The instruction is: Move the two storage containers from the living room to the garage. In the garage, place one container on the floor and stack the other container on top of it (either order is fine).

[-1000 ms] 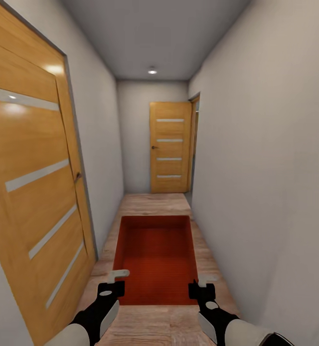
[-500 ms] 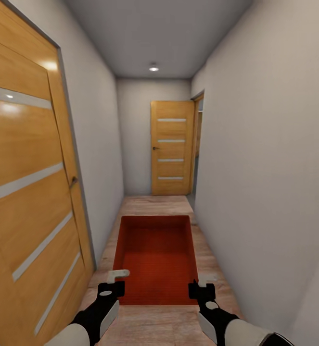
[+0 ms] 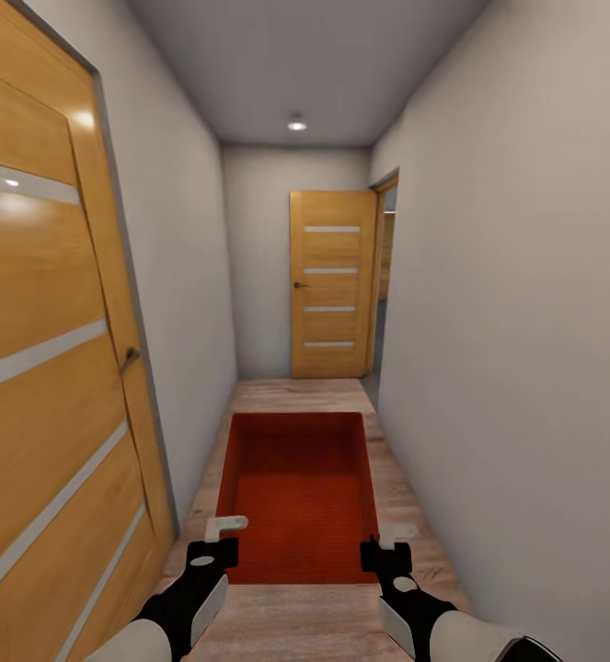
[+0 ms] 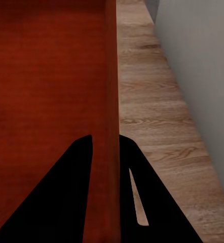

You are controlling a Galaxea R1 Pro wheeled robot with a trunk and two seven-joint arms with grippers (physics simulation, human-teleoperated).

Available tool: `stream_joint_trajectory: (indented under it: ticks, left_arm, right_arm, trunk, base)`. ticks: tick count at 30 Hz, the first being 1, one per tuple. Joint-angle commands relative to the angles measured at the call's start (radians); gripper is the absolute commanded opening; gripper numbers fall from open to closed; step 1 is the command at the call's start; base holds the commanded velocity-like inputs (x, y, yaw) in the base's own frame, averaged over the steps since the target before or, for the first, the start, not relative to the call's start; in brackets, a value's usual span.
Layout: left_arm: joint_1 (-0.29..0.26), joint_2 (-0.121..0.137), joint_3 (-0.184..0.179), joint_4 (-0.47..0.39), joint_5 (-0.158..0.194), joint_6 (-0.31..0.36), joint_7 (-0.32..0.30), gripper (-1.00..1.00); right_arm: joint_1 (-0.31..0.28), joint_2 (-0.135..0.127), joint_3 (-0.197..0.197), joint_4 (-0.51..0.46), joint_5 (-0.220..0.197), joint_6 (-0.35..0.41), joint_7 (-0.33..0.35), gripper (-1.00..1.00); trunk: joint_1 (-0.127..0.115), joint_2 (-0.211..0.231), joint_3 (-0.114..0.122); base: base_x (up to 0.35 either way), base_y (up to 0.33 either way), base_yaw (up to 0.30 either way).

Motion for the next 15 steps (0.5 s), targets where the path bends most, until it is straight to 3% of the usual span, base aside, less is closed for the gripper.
stream_joint_trajectory:
  ticks: [1, 15]
  left_arm:
    - [-0.001, 0.034, -0.002, -0.001, 0.101, 0.006, 0.007, -1.00]
    - [-0.001, 0.035, -0.002, -0.002, 0.101, 0.006, 0.007, -1.00]
  right_arm:
    - [-0.001, -0.014, -0.046, -0.006, 0.029, 0.000, 0.003, -1.00]
    - [-0.001, -0.012, -0.045, -0.006, 0.029, 0.000, 0.003, -1.00]
  trunk:
    - [0.001, -0.001, -0.001]
    - [0.001, -0.001, -0.001]
  base:
    - [0.326, 0.015, 0.000]
    - [0.326, 0.002, 0.000]
